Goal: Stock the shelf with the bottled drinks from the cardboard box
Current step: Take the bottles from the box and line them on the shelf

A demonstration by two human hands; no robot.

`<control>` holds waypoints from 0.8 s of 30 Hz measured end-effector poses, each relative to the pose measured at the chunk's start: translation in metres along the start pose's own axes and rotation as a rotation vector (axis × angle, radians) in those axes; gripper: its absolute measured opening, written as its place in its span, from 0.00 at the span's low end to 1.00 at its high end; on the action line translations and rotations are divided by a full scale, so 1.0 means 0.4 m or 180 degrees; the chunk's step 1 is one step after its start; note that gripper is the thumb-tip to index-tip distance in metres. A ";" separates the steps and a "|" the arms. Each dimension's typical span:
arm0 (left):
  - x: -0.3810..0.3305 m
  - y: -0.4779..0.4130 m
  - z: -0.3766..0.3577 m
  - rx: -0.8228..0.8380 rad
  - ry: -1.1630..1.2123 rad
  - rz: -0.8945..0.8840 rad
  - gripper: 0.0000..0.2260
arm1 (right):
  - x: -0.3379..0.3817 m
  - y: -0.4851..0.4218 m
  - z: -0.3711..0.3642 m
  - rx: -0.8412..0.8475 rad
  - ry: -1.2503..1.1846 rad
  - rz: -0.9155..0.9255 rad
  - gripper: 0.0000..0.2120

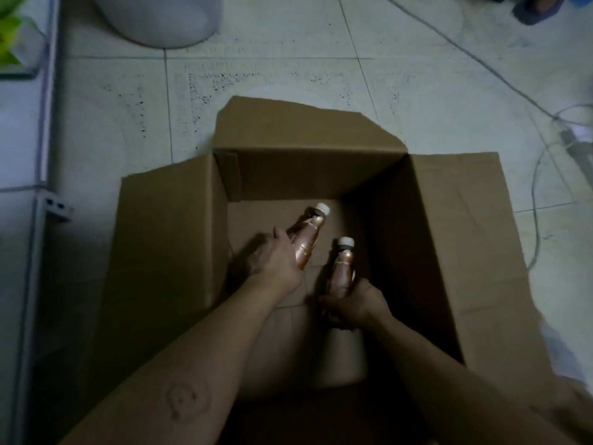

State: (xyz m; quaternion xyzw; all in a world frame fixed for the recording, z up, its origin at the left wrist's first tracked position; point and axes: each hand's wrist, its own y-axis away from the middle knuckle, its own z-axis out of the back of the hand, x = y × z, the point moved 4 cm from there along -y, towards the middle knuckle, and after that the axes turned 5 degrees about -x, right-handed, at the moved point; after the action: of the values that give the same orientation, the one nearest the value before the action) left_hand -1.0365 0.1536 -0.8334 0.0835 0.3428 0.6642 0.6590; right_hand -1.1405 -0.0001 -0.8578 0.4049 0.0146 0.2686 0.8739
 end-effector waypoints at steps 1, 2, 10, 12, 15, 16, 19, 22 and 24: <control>0.012 0.017 -0.007 0.0099 0.0224 0.0133 0.39 | -0.001 0.002 -0.005 0.0044 -0.0122 -0.0048 0.36; 0.023 0.035 -0.016 0.0222 0.0436 0.0264 0.42 | -0.003 0.004 -0.010 0.0074 -0.0196 -0.0070 0.33; 0.085 0.189 -0.020 0.0548 0.1732 0.0699 0.28 | -0.004 0.127 -0.001 0.0606 -0.1389 -0.0016 0.22; 0.074 0.239 0.012 0.0368 0.2003 0.0476 0.28 | 0.019 0.166 0.027 0.0696 -0.1789 0.0113 0.24; 0.050 0.302 0.104 0.0061 0.2265 0.0151 0.35 | 0.077 0.238 0.100 0.0747 -0.1996 0.0488 0.26; 0.043 0.322 0.142 -0.0029 0.2340 0.0059 0.37 | 0.098 0.265 0.131 0.0745 -0.2040 0.0659 0.27; 0.020 0.392 0.267 -0.0352 0.2497 -0.0247 0.36 | 0.163 0.358 0.229 0.0693 -0.2157 0.1245 0.27; -0.006 0.492 0.408 -0.0703 0.2563 -0.0502 0.37 | 0.228 0.482 0.329 0.0611 -0.2132 0.1864 0.28; -0.023 0.566 0.500 -0.0969 0.2555 -0.0656 0.36 | 0.265 0.574 0.389 0.0603 -0.2214 0.2173 0.29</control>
State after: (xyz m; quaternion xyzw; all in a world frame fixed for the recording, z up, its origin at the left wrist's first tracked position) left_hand -1.1082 0.2375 -0.5522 -0.3138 0.4765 0.6177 0.5413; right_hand -1.1171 0.0632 -0.5689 0.5298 -0.3870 0.3859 0.6486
